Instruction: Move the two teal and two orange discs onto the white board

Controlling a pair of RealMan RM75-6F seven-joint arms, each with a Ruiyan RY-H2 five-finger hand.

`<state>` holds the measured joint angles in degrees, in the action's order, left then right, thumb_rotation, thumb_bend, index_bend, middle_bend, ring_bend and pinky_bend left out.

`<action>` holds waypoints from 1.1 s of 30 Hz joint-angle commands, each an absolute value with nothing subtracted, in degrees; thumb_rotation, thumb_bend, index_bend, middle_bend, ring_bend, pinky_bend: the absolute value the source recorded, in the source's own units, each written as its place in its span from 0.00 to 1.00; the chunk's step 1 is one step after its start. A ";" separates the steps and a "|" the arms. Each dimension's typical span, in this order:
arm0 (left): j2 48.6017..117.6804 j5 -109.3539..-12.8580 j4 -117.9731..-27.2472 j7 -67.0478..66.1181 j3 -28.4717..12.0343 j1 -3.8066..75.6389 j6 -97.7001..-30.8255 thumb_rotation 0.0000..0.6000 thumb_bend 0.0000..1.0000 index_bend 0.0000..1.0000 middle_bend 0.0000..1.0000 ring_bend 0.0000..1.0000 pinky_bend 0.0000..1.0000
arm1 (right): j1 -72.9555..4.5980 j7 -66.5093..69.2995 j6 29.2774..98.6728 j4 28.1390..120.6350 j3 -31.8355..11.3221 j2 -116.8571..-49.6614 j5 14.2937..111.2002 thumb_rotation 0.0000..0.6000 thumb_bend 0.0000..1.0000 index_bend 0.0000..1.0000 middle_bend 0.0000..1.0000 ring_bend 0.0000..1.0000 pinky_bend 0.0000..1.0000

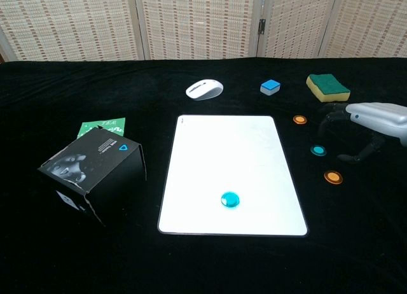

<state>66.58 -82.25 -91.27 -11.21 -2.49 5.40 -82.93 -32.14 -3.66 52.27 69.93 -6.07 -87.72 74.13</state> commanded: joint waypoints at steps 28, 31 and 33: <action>67.02 -81.55 -90.27 -10.64 -2.22 5.34 -82.37 1.00 0.19 0.06 0.02 0.03 0.00 | -35.24 -3.84 48.22 63.05 -6.97 -92.79 72.29 1.00 0.39 0.46 0.12 0.00 0.00; 66.99 -81.49 -90.28 -10.59 -2.24 5.34 -82.38 1.00 0.19 0.06 0.02 0.03 0.00 | -35.04 -3.04 49.08 63.45 -7.05 -92.56 72.82 1.00 0.39 0.49 0.13 0.00 0.00; 66.97 -81.43 -90.28 -10.62 -2.27 5.36 -82.32 1.00 0.19 0.06 0.02 0.03 0.00 | -34.82 -2.41 49.98 64.10 -7.11 -92.01 73.43 1.00 0.39 0.51 0.14 0.00 0.00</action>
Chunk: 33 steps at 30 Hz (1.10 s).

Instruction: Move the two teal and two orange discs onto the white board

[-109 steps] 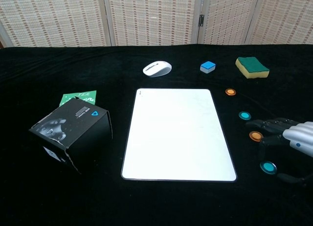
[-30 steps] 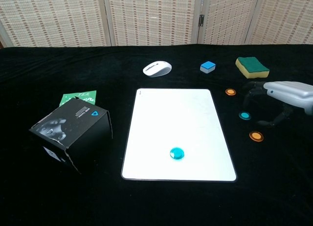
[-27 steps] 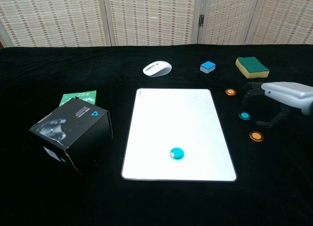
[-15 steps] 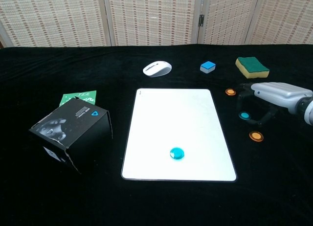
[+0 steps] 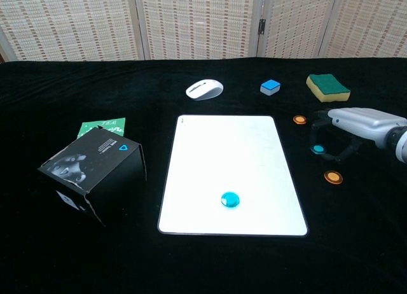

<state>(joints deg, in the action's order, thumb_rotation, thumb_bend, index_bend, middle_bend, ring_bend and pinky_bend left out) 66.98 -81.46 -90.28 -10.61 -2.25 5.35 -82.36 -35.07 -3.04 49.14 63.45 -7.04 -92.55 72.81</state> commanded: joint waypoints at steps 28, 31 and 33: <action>66.15 -81.53 -90.84 -10.02 -1.88 4.48 -83.29 1.00 0.19 0.06 0.02 0.03 0.00 | -38.65 -4.18 50.72 84.11 -1.58 -87.94 86.62 1.00 0.39 0.51 0.15 0.00 0.00; 66.22 -81.49 -90.63 -9.81 -1.88 4.43 -83.28 1.00 0.19 0.06 0.02 0.03 0.00 | -38.86 -4.82 50.41 83.92 -1.50 -88.39 86.25 1.00 0.39 0.51 0.15 0.00 0.00; 66.26 -81.51 -90.52 -9.71 -1.83 4.39 -83.24 1.00 0.19 0.06 0.02 0.03 0.00 | -38.88 -5.12 50.36 83.96 -1.38 -88.48 86.09 1.00 0.39 0.51 0.15 0.00 0.00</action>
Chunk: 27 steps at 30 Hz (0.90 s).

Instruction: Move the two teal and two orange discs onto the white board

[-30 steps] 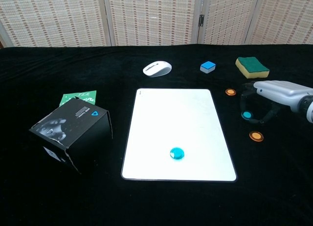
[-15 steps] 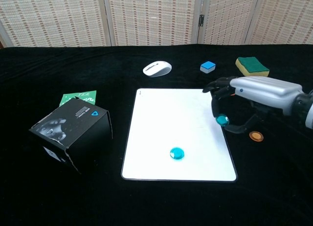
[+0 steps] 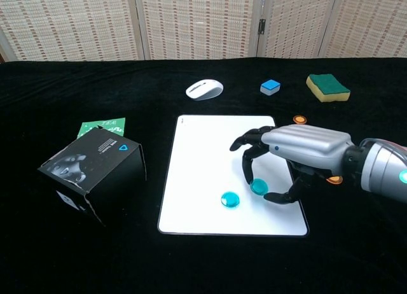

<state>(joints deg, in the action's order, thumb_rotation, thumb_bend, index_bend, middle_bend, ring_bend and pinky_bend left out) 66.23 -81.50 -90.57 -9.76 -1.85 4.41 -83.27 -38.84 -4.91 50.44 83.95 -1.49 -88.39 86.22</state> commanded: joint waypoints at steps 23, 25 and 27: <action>67.21 -81.34 -88.45 -8.32 -1.75 4.19 -82.83 1.00 0.19 0.06 0.02 0.03 0.00 | -39.38 -7.97 49.56 84.53 -0.61 -89.11 84.42 1.00 0.39 0.35 0.13 0.00 0.00; 67.26 -81.43 -88.37 -8.09 -1.77 4.21 -82.84 1.00 0.19 0.06 0.02 0.03 0.00 | -39.21 -8.18 49.92 85.03 -0.53 -88.77 84.41 1.00 0.39 0.33 0.13 0.00 0.00; 67.32 -81.58 -88.23 -7.94 -1.81 4.22 -82.94 1.00 0.19 0.06 0.02 0.03 0.00 | -38.79 -8.17 50.99 85.52 -0.73 -88.28 84.41 1.00 0.39 0.32 0.13 0.00 0.00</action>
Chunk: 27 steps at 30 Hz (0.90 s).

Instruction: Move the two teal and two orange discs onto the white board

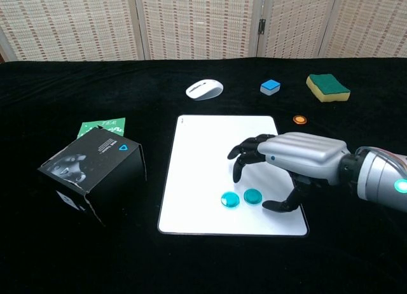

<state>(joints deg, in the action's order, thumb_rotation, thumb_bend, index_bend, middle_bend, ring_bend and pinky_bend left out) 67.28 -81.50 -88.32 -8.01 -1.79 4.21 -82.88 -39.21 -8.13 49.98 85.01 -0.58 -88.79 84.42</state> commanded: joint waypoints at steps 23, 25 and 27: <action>67.42 -83.05 -88.84 -8.07 -1.69 4.62 -83.21 1.00 0.19 0.06 0.02 0.03 0.00 | -28.06 -4.74 58.57 80.38 2.58 -83.07 80.28 1.00 0.39 0.36 0.13 0.00 0.00; 67.31 -83.14 -88.95 -8.14 -1.66 4.56 -83.35 1.00 0.19 0.06 0.02 0.03 0.00 | -28.04 -4.24 58.44 79.37 2.22 -83.64 80.28 1.00 0.39 0.37 0.13 0.00 0.00; 67.25 -83.15 -89.00 -8.14 -1.63 4.48 -83.45 1.00 0.19 0.06 0.02 0.03 0.00 | -28.12 -4.02 58.23 78.43 1.89 -84.01 80.30 1.00 0.39 0.37 0.13 0.00 0.00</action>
<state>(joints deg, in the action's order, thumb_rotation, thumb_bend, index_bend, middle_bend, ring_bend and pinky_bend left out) 67.26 -83.16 -89.00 -8.14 -1.64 4.49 -83.44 -28.14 -4.22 58.36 78.77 2.08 -83.75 80.25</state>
